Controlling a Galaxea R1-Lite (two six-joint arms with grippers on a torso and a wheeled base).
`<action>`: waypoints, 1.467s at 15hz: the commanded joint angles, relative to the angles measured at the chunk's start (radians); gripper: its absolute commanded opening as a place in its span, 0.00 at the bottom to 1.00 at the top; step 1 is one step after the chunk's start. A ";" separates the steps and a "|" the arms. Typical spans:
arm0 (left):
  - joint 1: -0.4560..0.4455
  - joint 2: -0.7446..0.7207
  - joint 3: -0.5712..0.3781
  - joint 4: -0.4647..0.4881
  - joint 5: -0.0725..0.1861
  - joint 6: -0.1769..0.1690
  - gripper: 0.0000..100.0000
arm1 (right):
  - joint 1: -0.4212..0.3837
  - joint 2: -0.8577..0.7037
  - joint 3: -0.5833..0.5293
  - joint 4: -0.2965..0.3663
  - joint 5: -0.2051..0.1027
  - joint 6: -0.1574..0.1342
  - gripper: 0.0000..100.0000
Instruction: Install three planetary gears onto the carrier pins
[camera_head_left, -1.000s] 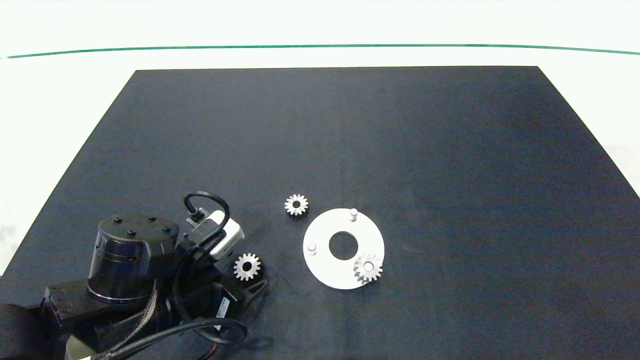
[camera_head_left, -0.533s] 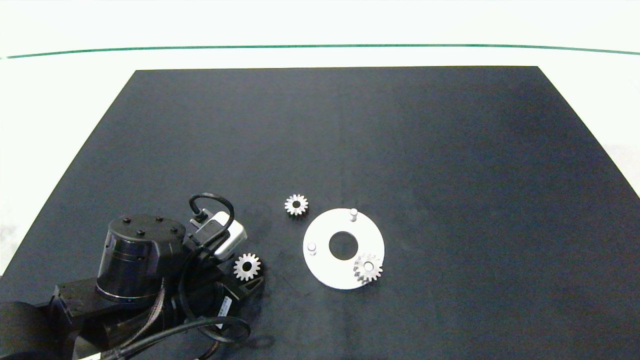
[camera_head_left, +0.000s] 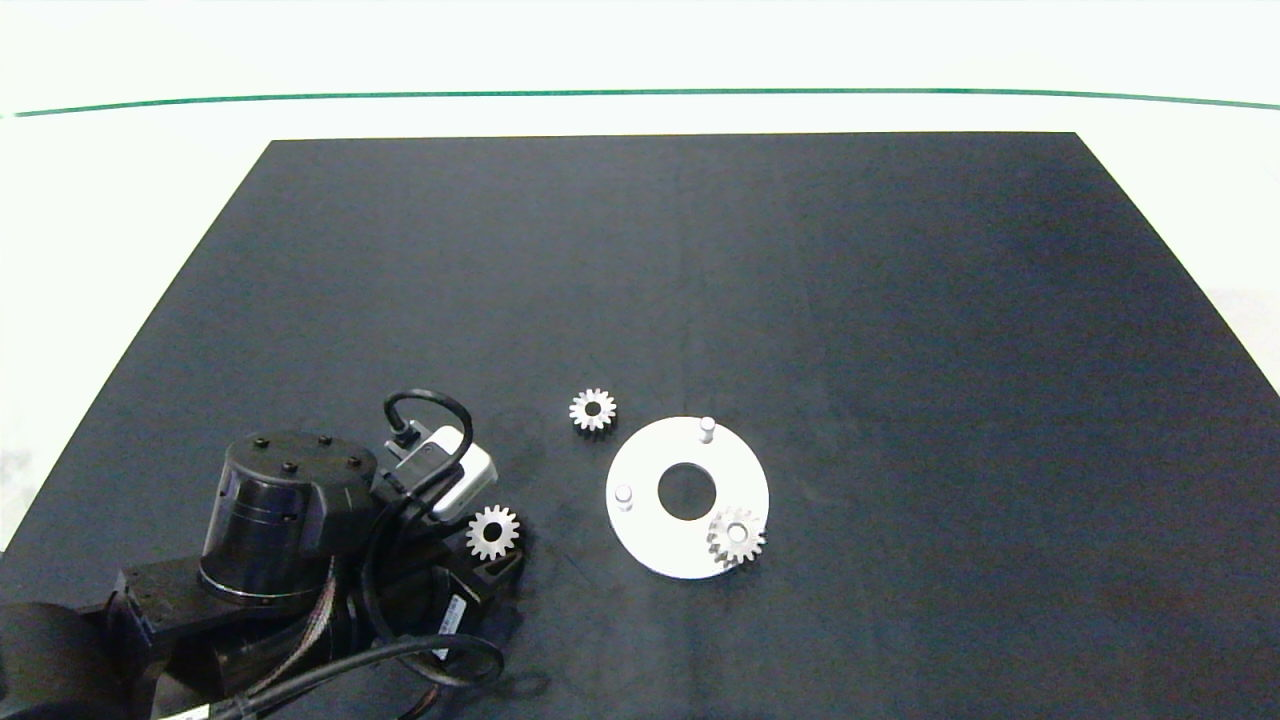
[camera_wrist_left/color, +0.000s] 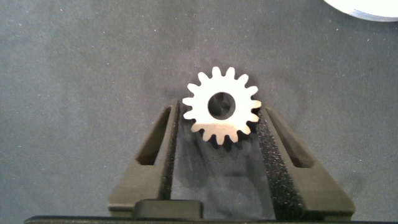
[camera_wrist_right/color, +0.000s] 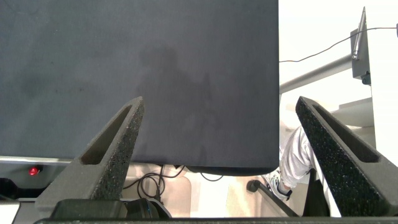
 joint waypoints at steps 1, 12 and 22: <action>0.000 0.004 0.001 -0.003 0.001 0.001 0.40 | 0.001 0.003 0.000 0.005 -0.002 -0.002 1.00; -0.021 -0.044 -0.009 -0.022 0.040 0.005 0.17 | 0.001 -0.006 0.000 0.005 -0.002 -0.002 1.00; -0.232 -0.075 -0.224 0.196 0.124 0.033 0.13 | -0.002 -0.006 0.001 0.005 -0.002 -0.014 1.00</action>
